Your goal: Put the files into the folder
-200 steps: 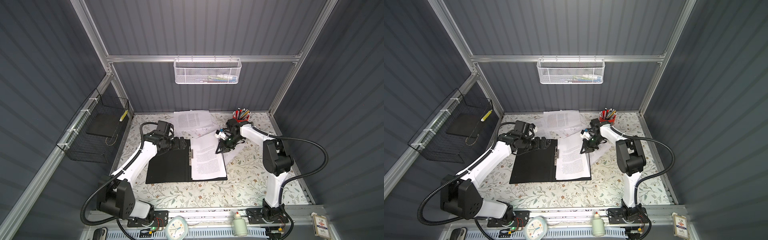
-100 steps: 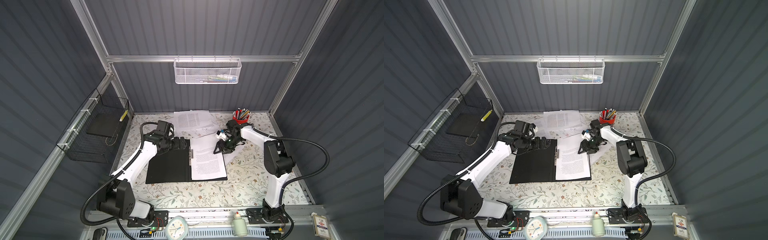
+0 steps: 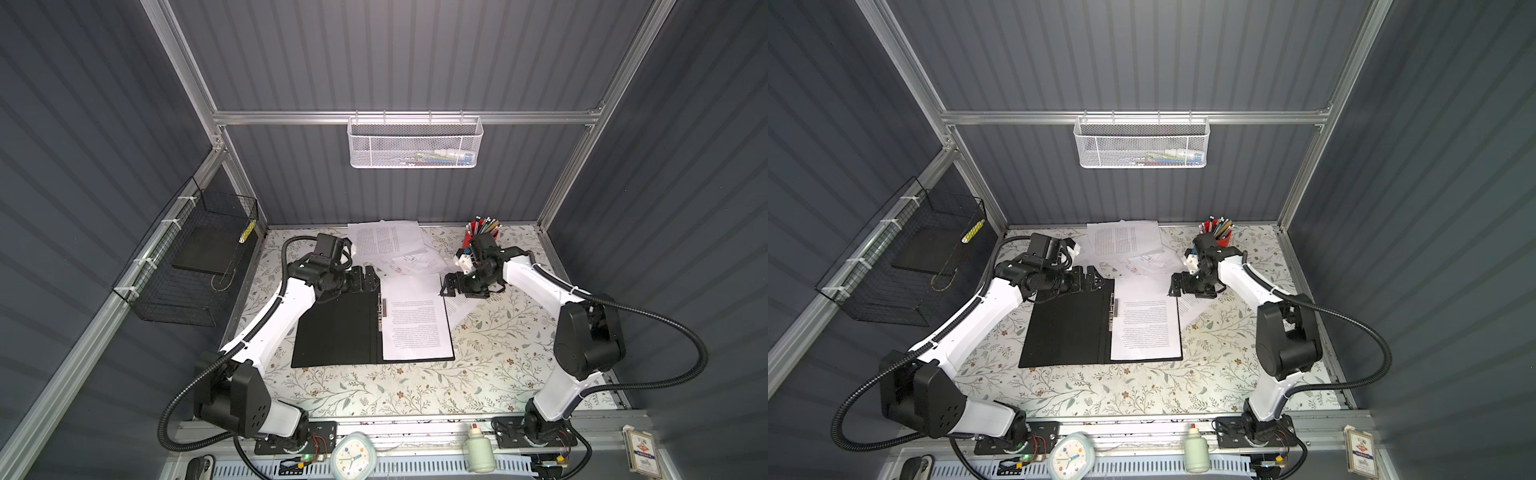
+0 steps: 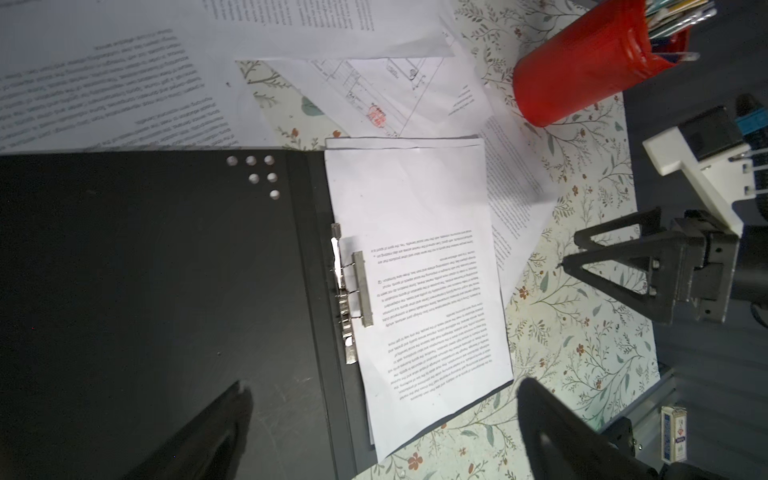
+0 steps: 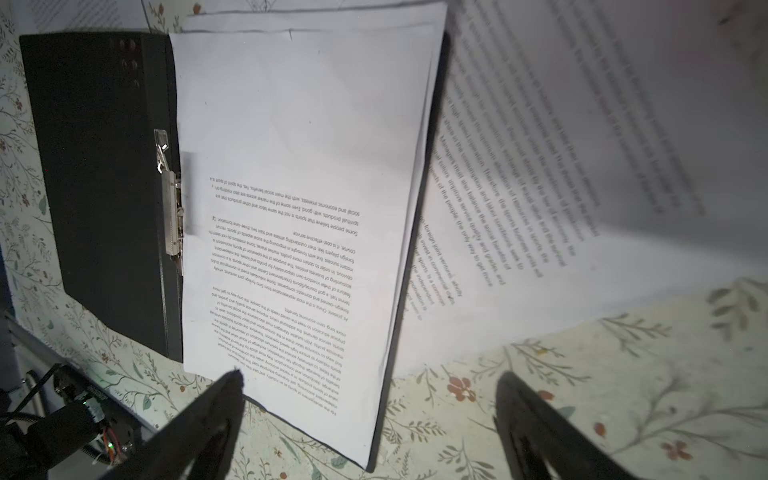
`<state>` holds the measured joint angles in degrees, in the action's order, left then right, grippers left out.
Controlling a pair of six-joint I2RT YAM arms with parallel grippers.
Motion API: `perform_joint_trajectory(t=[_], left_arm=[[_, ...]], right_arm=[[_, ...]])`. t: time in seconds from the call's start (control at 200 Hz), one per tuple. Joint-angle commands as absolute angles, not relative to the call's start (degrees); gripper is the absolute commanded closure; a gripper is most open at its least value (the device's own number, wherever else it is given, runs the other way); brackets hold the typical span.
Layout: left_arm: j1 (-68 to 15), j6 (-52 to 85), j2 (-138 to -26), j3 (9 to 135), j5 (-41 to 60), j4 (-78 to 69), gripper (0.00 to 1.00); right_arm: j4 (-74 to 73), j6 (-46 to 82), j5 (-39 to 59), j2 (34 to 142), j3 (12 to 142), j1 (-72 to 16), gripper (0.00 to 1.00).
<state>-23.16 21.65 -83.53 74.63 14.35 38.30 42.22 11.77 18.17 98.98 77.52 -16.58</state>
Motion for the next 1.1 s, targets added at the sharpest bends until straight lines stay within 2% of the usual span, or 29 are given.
perform_joint_trajectory(t=[0.0,0.27,0.505,0.585,0.81,1.095], left_arm=[[-27.4,23.1,-86.11,79.22,12.49,39.11,0.0],[-38.37,27.26,-97.09,89.39,10.03,36.47,0.0],[-46.01,29.72,-113.49,103.41,11.31,35.98,0.0],[-47.17,30.62,-118.79,108.23,12.39,35.87,0.0],[-48.93,32.38,-130.93,120.5,14.26,35.69,0.0],[-49.0,34.02,-138.87,126.19,15.8,33.59,0.0]], right_arm=[[39.0,13.05,14.27,95.94,76.79,-15.08,0.01],[29.68,16.89,13.28,89.76,69.52,-7.23,0.01],[20.17,22.67,14.17,90.32,63.31,-0.21,0.01],[16.47,24.97,17.28,91.48,61.75,2.31,0.01],[11.23,29.14,18.04,94.34,60.12,6.11,0.01],[6.03,32.9,26.8,100.54,59.8,7.16,0.03]])
